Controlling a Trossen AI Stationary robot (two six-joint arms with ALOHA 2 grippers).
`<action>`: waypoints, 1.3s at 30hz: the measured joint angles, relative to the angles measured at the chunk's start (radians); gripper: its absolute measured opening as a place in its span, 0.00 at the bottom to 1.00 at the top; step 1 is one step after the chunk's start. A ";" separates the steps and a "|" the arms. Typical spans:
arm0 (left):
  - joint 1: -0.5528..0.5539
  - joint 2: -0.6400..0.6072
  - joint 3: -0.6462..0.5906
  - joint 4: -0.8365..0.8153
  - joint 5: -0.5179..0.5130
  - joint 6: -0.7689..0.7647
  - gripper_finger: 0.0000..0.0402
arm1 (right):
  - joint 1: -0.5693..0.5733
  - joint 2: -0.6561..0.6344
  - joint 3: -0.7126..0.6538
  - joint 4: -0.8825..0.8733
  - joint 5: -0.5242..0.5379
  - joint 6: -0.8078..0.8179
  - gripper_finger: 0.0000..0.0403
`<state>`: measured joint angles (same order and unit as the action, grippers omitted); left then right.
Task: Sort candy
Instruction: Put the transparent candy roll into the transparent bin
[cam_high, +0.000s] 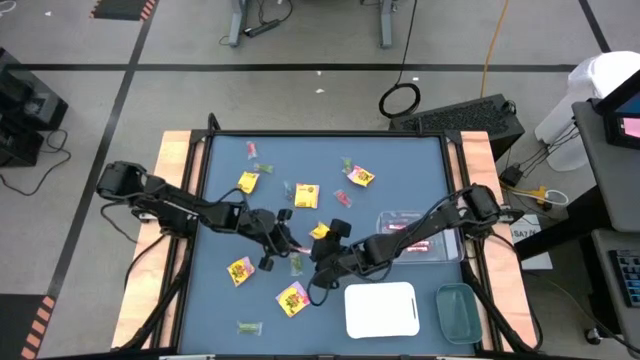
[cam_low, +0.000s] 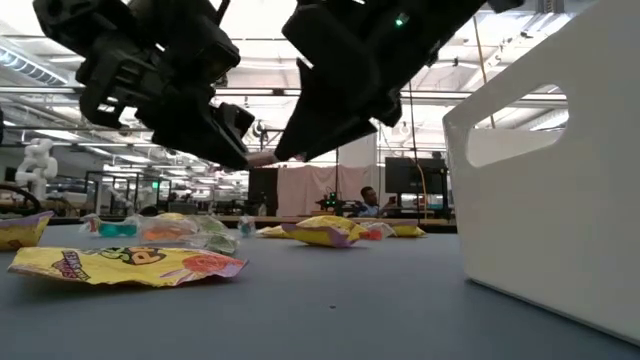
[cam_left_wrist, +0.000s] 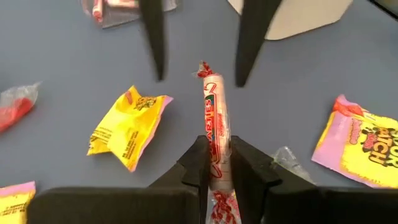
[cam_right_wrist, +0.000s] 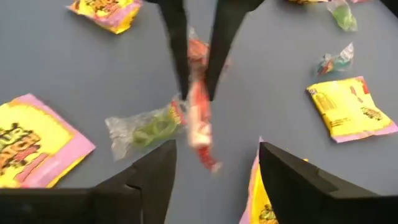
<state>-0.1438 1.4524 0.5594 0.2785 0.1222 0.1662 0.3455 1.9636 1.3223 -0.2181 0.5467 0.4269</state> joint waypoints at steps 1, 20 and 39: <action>-0.004 -0.002 0.000 -0.005 0.000 0.002 0.14 | -0.006 0.000 0.000 0.012 -0.010 -0.004 0.56; -0.009 -0.004 0.000 -0.006 -0.022 0.006 0.14 | -0.078 0.031 0.000 0.138 -0.212 -0.076 0.21; -0.008 -0.005 0.001 0.047 -0.037 -0.075 0.34 | -0.070 0.025 0.000 0.106 -0.231 -0.088 0.09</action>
<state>-0.1520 1.4479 0.5602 0.3259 0.0852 0.0916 0.2752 1.9882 1.3228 -0.1123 0.3153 0.3387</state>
